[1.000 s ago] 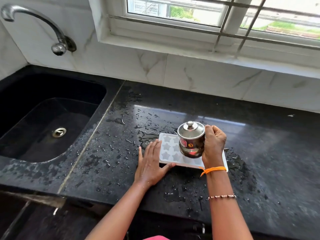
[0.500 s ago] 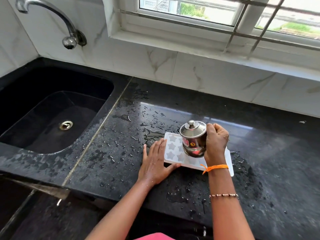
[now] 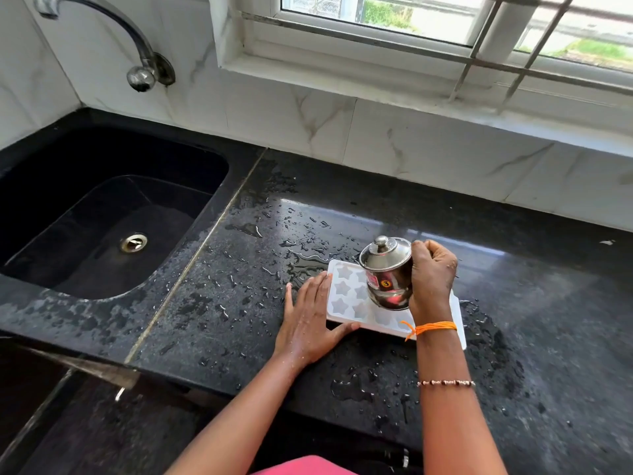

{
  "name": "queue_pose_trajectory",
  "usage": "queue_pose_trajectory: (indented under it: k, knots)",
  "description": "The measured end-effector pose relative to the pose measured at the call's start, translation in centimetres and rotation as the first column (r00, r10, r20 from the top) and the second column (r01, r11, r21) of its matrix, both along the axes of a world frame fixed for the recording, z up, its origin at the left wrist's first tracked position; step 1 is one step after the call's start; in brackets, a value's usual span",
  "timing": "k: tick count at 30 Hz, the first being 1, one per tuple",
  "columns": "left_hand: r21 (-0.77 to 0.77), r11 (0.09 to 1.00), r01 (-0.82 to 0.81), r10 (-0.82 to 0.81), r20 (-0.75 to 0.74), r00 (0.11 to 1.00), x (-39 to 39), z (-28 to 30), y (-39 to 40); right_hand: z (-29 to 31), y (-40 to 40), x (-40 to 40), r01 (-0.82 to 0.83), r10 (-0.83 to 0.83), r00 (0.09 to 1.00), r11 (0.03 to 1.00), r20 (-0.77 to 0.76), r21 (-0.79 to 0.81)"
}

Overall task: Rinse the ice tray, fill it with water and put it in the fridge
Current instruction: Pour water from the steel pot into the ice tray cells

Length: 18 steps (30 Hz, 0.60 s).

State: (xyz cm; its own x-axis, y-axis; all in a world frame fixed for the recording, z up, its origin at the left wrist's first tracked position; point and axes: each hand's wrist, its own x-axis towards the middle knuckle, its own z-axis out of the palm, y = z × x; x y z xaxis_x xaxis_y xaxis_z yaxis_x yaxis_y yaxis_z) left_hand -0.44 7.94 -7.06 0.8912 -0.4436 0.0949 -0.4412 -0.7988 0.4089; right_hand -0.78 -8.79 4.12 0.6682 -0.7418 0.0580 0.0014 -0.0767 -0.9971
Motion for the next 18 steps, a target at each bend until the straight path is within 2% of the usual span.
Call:
queue_pose_trajectory:
  k: [18]
  knots:
    - [0.022,1.000,0.005,-0.005,0.000,1.000,-0.03,0.21,-0.02,-0.43,-0.31,0.43,0.004,-0.008,0.998,0.999,-0.065,-0.053]
